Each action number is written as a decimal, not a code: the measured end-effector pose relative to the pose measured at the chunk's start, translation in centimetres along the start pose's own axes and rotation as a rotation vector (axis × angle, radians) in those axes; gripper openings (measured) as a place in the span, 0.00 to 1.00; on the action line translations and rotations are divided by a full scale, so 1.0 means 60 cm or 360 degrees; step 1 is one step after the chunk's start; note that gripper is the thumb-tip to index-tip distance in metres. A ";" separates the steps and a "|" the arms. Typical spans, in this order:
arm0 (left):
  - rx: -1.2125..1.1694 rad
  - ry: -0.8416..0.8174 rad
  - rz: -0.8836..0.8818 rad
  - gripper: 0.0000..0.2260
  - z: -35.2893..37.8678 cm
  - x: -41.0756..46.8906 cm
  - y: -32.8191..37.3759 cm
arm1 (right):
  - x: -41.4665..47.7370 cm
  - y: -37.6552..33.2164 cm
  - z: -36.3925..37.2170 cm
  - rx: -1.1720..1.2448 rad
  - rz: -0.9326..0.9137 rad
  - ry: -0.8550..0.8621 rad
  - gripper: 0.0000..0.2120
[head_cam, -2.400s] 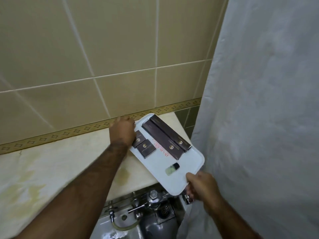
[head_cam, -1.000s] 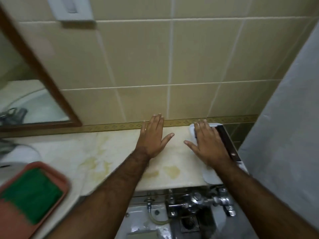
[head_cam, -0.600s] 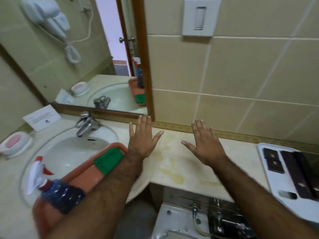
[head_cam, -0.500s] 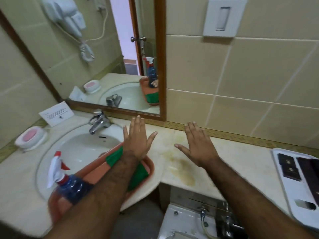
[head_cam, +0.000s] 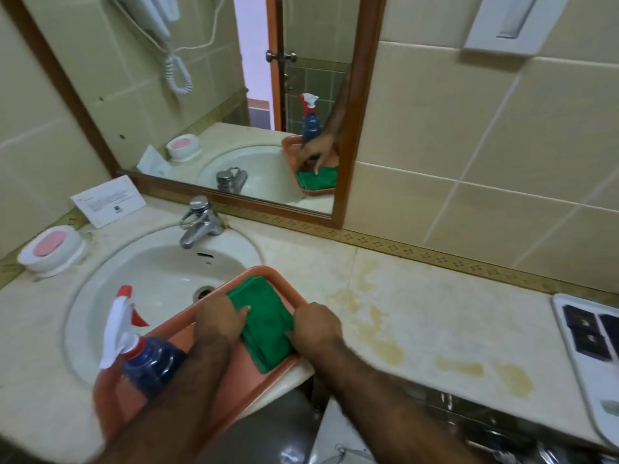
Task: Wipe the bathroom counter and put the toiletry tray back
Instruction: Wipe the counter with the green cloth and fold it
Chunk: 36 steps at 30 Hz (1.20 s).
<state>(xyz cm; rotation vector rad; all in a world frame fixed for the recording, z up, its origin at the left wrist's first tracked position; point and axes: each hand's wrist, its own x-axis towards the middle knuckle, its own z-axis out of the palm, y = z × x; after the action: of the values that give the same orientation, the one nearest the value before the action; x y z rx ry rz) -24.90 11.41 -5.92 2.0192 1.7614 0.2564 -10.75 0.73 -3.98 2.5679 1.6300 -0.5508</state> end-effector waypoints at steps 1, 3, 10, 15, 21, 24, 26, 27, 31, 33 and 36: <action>-0.0048 -0.0001 -0.0057 0.12 0.005 0.002 0.004 | 0.003 0.000 0.006 0.0043 0.0050 0.0018 0.11; -0.0022 -0.0027 -0.0183 0.20 0.015 0.010 0.014 | 0.008 0.000 0.011 0.0117 0.0123 0.0040 0.11; -0.0666 -0.0067 -0.0467 0.09 0.046 0.020 0.017 | -0.013 -0.011 0.002 0.0679 0.0237 0.0082 0.05; -0.1571 0.0059 -0.0642 0.05 0.020 0.012 0.031 | -0.036 -0.001 -0.026 0.1370 0.0213 0.0239 0.06; -0.1516 0.0061 0.0009 0.13 -0.005 -0.031 0.183 | -0.078 0.103 -0.037 0.1897 0.0354 0.0694 0.08; -0.1087 -0.0149 0.0356 0.16 0.037 -0.067 0.265 | -0.111 0.177 0.003 0.1876 0.0437 0.0576 0.11; -0.0802 -0.0236 0.0492 0.17 0.079 -0.096 0.294 | -0.134 0.217 0.032 0.1712 0.0397 0.0445 0.12; -0.0654 -0.0246 0.0539 0.18 0.102 -0.109 0.302 | -0.143 0.235 0.043 0.1635 0.0355 0.0364 0.12; -0.0229 -0.0171 0.0545 0.23 0.174 -0.144 0.295 | -0.144 0.303 0.052 0.1322 0.0164 0.0118 0.12; 0.0053 0.0016 0.0747 0.29 0.203 -0.162 0.284 | -0.117 0.352 0.042 0.1112 0.0146 0.0255 0.13; 0.0362 -0.0111 0.1088 0.30 0.249 -0.194 0.265 | -0.060 0.452 0.024 0.0792 0.0216 0.0538 0.15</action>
<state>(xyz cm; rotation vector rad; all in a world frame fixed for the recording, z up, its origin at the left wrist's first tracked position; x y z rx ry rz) -6.42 -4.40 -10.32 2.7065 1.0374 0.1916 11.49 -14.77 -8.11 3.2618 1.5415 -0.6020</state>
